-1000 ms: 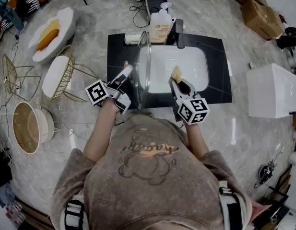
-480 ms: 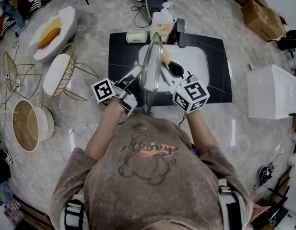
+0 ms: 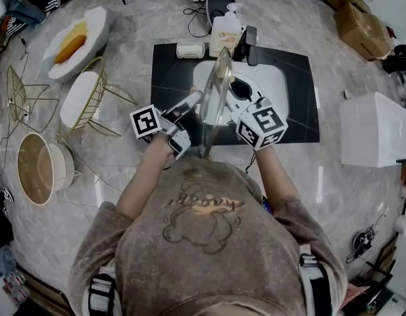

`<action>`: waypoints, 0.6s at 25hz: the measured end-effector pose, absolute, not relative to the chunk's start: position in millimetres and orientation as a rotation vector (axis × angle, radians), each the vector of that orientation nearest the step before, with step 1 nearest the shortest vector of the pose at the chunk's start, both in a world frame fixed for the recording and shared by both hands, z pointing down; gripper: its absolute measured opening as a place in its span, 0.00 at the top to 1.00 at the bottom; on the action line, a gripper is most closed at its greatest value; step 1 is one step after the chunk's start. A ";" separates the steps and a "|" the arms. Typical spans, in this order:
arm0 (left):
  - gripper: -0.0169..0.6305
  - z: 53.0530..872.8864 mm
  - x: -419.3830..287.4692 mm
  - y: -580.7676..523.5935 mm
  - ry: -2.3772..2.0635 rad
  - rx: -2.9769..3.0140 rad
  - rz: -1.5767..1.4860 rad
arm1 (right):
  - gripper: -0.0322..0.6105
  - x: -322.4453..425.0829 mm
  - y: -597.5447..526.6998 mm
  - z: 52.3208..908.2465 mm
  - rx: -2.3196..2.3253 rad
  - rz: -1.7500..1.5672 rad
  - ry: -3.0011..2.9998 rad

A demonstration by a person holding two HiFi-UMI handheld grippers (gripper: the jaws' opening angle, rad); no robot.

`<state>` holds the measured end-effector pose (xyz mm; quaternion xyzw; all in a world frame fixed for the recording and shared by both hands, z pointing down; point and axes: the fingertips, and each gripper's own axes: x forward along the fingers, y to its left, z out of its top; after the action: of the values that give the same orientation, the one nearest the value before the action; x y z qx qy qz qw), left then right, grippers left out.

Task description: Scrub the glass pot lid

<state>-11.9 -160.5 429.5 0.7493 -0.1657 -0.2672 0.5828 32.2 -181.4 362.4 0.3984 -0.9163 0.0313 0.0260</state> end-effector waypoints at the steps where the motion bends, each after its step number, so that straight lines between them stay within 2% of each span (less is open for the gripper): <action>1: 0.69 429.3 -11.2 -160.7 -0.383 1.749 -0.622 | 0.87 33.4 -184.0 362.2 1.236 0.093 -2.830; 15: 0.69 418.5 -1.5 -156.7 -0.290 1.732 -0.639 | 0.86 51.2 -224.9 397.3 1.301 0.202 -2.748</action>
<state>-1.5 -156.7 418.5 0.7452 -0.1250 -0.2749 0.5945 51.2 -224.9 397.3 0.4264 -0.9009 0.0662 0.0474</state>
